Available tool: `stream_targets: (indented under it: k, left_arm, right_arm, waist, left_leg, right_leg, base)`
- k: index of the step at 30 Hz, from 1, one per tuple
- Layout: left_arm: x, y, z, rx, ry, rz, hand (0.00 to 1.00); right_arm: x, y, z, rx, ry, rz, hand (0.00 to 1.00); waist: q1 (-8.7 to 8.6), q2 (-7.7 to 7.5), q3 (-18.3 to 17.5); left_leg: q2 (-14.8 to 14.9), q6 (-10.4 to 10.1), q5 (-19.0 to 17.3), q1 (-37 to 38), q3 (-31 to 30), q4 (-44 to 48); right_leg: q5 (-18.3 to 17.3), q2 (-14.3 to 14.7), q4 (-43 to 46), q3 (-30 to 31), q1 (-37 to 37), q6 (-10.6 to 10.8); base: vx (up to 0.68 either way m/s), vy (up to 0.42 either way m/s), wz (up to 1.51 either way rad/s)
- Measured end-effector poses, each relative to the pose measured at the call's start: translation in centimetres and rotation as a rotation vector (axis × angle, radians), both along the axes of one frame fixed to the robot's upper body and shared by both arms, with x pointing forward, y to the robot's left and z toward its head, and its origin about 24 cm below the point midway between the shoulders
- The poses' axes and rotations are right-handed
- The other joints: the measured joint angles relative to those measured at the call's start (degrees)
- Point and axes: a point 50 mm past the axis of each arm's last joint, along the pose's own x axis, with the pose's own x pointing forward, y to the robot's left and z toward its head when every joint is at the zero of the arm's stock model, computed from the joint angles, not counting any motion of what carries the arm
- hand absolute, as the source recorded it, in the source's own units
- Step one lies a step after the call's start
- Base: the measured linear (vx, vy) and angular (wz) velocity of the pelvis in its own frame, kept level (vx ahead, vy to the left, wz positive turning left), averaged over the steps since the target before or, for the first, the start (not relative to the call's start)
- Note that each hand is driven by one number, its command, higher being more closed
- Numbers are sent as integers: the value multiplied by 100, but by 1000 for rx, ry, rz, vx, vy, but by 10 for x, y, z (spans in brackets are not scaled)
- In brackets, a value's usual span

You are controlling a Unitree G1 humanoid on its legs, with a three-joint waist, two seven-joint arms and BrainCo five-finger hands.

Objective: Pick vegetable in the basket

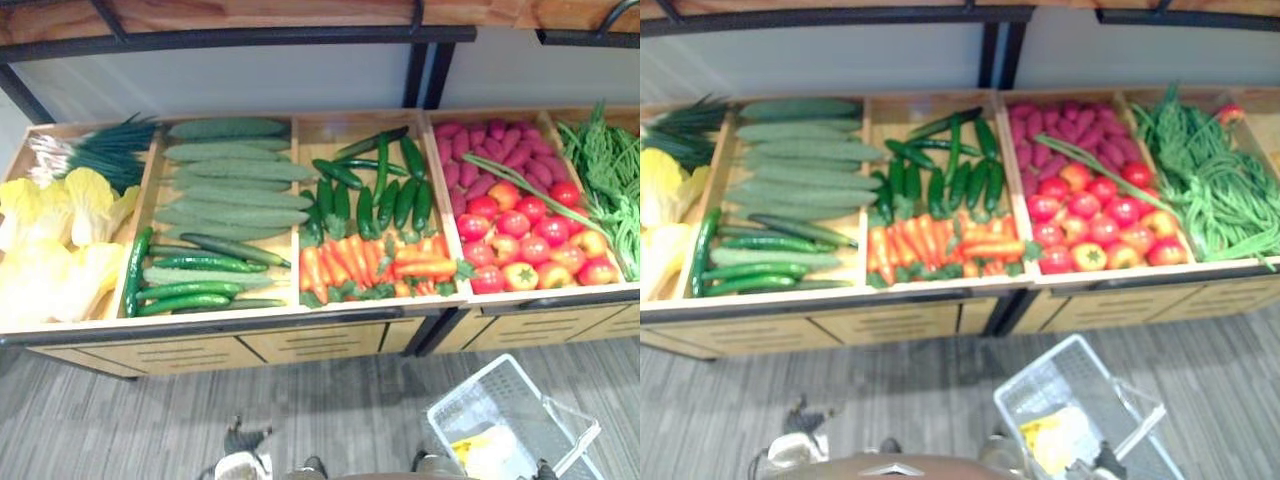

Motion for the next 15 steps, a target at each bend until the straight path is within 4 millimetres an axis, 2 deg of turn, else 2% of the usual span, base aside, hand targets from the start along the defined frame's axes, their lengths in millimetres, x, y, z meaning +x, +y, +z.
stream_targets:
  k: [1, 2, 5, 7, 9, 12, 13, 15]
  left_arm:
    - [6, 0, 6, 20, -37, -17, 0]
    - [39, 3, 54, 250, -286, -215, 0]
    - [50, 4, 68, 308, -349, -241, 0]
    - [62, 0, 92, 352, -460, -267, 0]
    - [82, -7, 148, 496, -706, -329, 0]
    - [94, -22, 203, 642, -980, -408, 0]
    - [98, -28, 217, 652, -1060, -414, 0]
    - [101, -36, 230, 675, -1130, -435, 0]
  right_arm:
    - [0, 0, 0, -1, 2, 5, 100]
    - [-3, 0, 1, -28, 9, 53, 100]
    - [1, -2, 3, -48, 4, 99, 100]
    - [-1, -3, 3, -50, 10, 99, 100]
    - [-3, -3, 3, -51, 11, 99, 100]
    - [-8, -4, 3, -49, 18, 99, 100]
    - [-10, -6, 3, -52, 21, 98, 100]
    - [-10, -7, 3, -53, 21, 99, 100]
  waist:
    - [9, 9, -5]
    - [20, 107, -98]
    - [3, 163, -140]
    - [13, 161, -148]
    - [24, 150, -159]
    - [16, 158, -254]
    - [5, 208, -312]
    - [-10, 218, -344]
  left_leg:
    - [5, 0, 0, 1, -3, -1]
    - [51, -5, -2, 71, -18, -10]
    - [93, -14, 4, 75, -20, -10]
    - [138, -32, 13, 74, -26, -9]
    - [179, -72, 37, 34, -18, 22]
    - [190, -79, 42, -13, 14, 23]
    - [227, -81, 43, -46, 53, 23]
    - [270, -83, 44, -46, 164, 24]
  right_leg:
    - [0, 11, -28, -1, 17, 1]
    - [2, 113, -183, -43, 181, -1]
    - [9, 161, -261, -85, 227, -13]
    - [54, 210, -361, -114, 285, -76]
    - [74, 246, -352, -84, 264, -93]
    - [83, 266, -328, 16, 174, -103]
    - [171, 306, -340, 66, 119, -160]
    - [221, 335, -337, 214, 49, -182]
  base:
    - [104, -45, 3]
    - [93, -56, 4]
    - [48, -52, 3]
    - [11, -46, 7]
    - [1, -38, 4]
    - [-26, -28, -12]
    - [-38, -28, -20]
    - [-27, -19, -27]
